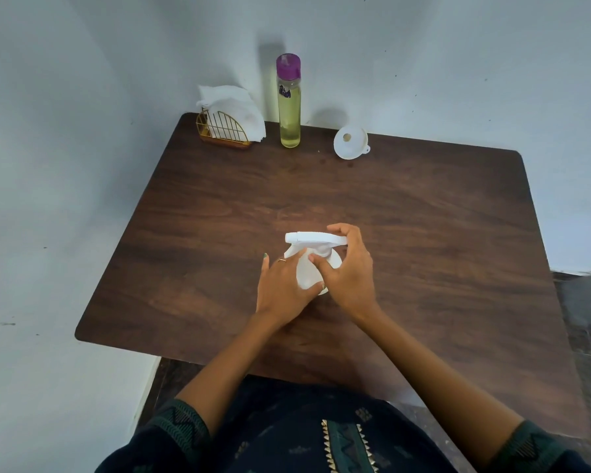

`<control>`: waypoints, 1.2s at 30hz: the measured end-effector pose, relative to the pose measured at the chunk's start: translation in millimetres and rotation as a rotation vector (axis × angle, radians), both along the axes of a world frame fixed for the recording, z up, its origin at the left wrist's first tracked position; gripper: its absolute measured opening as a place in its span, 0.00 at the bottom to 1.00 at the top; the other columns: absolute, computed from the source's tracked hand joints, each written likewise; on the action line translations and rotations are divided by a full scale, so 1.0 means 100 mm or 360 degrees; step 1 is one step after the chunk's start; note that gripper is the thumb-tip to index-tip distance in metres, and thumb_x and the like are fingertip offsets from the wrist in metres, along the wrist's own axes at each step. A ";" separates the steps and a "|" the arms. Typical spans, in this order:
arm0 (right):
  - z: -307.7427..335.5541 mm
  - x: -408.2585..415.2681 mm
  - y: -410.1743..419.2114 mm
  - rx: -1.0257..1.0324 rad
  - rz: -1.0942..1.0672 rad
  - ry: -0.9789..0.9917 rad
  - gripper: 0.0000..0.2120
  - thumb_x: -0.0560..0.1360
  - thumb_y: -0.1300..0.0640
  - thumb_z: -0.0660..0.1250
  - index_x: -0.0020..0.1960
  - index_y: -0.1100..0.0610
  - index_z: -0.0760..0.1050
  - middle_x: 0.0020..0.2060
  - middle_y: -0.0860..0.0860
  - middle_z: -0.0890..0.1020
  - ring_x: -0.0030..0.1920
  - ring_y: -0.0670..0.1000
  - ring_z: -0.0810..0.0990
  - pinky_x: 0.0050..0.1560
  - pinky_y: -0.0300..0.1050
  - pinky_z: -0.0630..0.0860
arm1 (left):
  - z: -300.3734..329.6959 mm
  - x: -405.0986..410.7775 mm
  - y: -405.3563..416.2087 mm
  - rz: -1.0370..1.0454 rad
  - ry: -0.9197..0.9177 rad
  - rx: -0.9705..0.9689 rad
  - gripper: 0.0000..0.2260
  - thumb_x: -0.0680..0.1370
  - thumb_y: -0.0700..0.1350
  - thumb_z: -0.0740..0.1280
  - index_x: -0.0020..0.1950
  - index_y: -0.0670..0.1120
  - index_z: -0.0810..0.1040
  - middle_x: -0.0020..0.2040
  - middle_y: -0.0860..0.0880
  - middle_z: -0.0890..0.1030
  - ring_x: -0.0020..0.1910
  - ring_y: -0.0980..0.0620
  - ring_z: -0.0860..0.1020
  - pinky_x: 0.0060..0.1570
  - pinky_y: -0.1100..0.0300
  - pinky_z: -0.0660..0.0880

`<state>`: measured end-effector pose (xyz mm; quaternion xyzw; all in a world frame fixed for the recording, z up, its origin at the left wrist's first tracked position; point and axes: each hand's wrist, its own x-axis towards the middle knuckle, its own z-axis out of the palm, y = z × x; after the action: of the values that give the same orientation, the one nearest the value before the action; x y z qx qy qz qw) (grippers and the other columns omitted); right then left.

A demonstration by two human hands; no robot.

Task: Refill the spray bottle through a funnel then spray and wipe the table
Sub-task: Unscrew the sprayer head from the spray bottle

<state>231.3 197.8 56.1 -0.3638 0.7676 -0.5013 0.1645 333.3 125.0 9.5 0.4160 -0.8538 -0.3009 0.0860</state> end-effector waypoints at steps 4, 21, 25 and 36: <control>0.00 -0.04 0.02 0.0047 0.0168 0.0084 0.22 0.67 0.54 0.70 0.58 0.43 0.67 0.51 0.30 0.70 0.57 0.45 0.72 0.58 0.58 0.74 | 0.03 0.00 0.01 -0.0013 0.0069 -0.0009 0.29 0.72 0.61 0.68 0.70 0.50 0.69 0.62 0.52 0.80 0.64 0.52 0.75 0.75 0.47 0.47; 0.15 -0.11 -0.05 0.0102 0.0222 0.0060 0.20 0.67 0.52 0.75 0.55 0.48 0.71 0.49 0.34 0.73 0.53 0.46 0.75 0.57 0.55 0.76 | -0.03 0.01 0.00 -0.0011 0.0008 -0.0047 0.29 0.71 0.62 0.68 0.68 0.51 0.69 0.60 0.51 0.80 0.62 0.50 0.76 0.76 0.46 0.51; 0.21 -0.14 -0.02 0.0070 0.0336 0.0106 0.22 0.68 0.62 0.73 0.60 0.55 0.72 0.53 0.40 0.76 0.52 0.45 0.76 0.52 0.39 0.77 | -0.02 0.01 0.02 -0.0002 -0.0042 -0.0033 0.32 0.72 0.62 0.68 0.72 0.49 0.66 0.66 0.49 0.77 0.66 0.50 0.73 0.75 0.48 0.47; 0.68 -0.17 -0.11 -0.0089 0.0407 0.0148 0.19 0.68 0.62 0.73 0.57 0.55 0.74 0.49 0.44 0.78 0.47 0.45 0.78 0.46 0.38 0.79 | -0.02 0.03 0.02 -0.0017 0.0014 -0.0010 0.33 0.72 0.64 0.66 0.74 0.52 0.64 0.72 0.53 0.71 0.71 0.53 0.68 0.75 0.42 0.50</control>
<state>214.5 186.5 124.1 -0.4859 0.7075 -0.4801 0.1812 335.8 126.5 7.7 0.4099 -0.8566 -0.3004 0.0893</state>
